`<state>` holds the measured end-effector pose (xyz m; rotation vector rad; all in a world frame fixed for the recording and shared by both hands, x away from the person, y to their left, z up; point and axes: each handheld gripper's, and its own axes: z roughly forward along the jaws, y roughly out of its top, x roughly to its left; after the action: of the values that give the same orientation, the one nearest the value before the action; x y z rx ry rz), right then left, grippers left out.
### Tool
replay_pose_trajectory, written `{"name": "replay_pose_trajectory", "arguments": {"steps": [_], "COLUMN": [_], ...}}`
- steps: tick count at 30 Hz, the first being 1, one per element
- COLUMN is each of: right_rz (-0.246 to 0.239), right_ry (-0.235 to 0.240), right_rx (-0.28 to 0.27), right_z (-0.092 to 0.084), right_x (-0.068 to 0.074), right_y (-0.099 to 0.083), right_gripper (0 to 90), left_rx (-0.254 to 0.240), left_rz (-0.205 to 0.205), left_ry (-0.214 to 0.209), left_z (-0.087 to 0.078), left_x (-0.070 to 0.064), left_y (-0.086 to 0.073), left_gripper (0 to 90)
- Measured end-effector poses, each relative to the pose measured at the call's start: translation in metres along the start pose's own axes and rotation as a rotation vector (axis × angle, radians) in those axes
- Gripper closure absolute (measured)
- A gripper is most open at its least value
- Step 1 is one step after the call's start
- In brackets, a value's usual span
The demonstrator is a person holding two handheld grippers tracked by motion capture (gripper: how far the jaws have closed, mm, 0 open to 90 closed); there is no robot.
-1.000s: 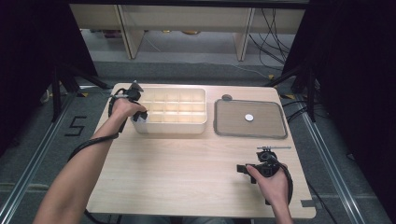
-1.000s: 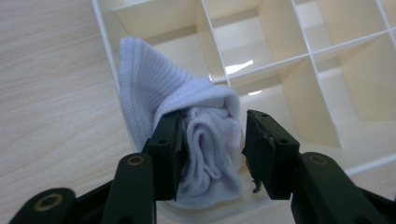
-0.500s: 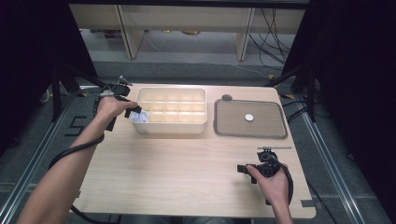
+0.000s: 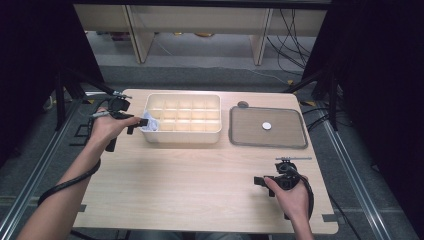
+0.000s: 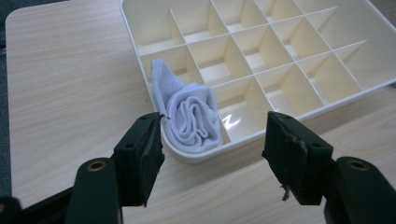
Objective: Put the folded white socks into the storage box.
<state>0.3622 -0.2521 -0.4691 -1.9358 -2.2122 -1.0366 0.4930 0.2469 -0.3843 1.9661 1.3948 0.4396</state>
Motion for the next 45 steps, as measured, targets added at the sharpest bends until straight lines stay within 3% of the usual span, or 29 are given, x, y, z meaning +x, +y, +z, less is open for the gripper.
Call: {"name": "replay_pose_trajectory", "arguments": {"steps": [1, 2, 7, 10, 12, 18, 22, 26, 27, 28, 31, 33, 35, 36, 37, 45], "right_rz": [0.005, -0.077, -0.081, -0.074, -0.037, -0.052, -0.081, -0.090, -0.062, -0.066, -0.116, -0.133, -0.153, -0.117, -0.133, -0.195], "right_ry": [0.007, 0.000, -0.014, -0.014, -0.017, -0.021, 0.009, -0.033, -0.052, -0.053, -0.063, -0.044, -0.065, -0.061, -0.043, -0.050], "right_rx": [0.003, -0.030, -0.018, -0.032, -0.005, -0.002, -0.050, -0.050, -0.048, -0.051, -0.088, -0.100, -0.118, -0.122, -0.134, -0.230], "right_z": [0.000, 0.002, 0.001, 0.003, 0.001, 0.003, 0.007, 0.007, 0.007, 0.007, 0.010, 0.010, 0.013, 0.013, 0.014, 0.021], "right_x": [0.001, -0.004, -0.005, -0.006, -0.004, -0.005, -0.009, -0.012, -0.011, -0.012, -0.018, -0.021, -0.023, -0.022, -0.023, -0.024], "right_y": [0.000, 0.001, 0.000, 0.000, -0.001, -0.002, -0.002, -0.004, -0.005, -0.006, -0.008, -0.011, -0.014, -0.016, -0.018, -0.030], "right_gripper": [51.5, 51.5, 51.4, 51.5, 51.5, 51.5, 51.5, 51.5, 51.5, 51.4, 51.3, 51.2, 51.2, 51.2, 51.2, 49.9], "left_rx": [-0.011, -0.026, -0.082, -0.143, -0.162, -0.273, -0.336, -0.356, -0.365, -0.367, -0.379, -0.374, -0.380, -0.382, -0.383, -0.448], "left_rz": [0.005, 0.002, 0.009, 0.007, 0.024, 0.010, 0.006, 0.003, 0.000, 0.002, -0.009, -0.024, -0.045, -0.046, -0.050, -0.057], "left_ry": [0.003, 0.000, -0.005, -0.006, 0.008, 0.020, 0.029, 0.042, 0.043, 0.044, 0.050, 0.054, 0.051, 0.053, 0.061, 0.084], "left_z": [-0.003, -0.005, -0.015, -0.015, -0.016, -0.019, -0.021, -0.020, -0.019, -0.017, -0.011, -0.006, -0.001, 0.001, 0.001, 0.001], "left_x": [0.000, -0.001, -0.002, -0.002, -0.004, -0.009, -0.010, -0.011, -0.011, -0.011, -0.011, -0.011, -0.010, -0.010, -0.010, -0.010], "left_y": [-0.002, -0.005, -0.027, -0.047, -0.060, -0.092, -0.113, -0.137, -0.143, -0.149, -0.167, -0.178, -0.187, -0.190, -0.194, -0.202], "left_gripper": [36.4, 36.4, 36.2, 35.4, 35.5, 35.1, 34.9, 34.9, 34.9, 34.9, 34.9, 34.8, 34.7, 34.4, 34.4, 32.0]}}
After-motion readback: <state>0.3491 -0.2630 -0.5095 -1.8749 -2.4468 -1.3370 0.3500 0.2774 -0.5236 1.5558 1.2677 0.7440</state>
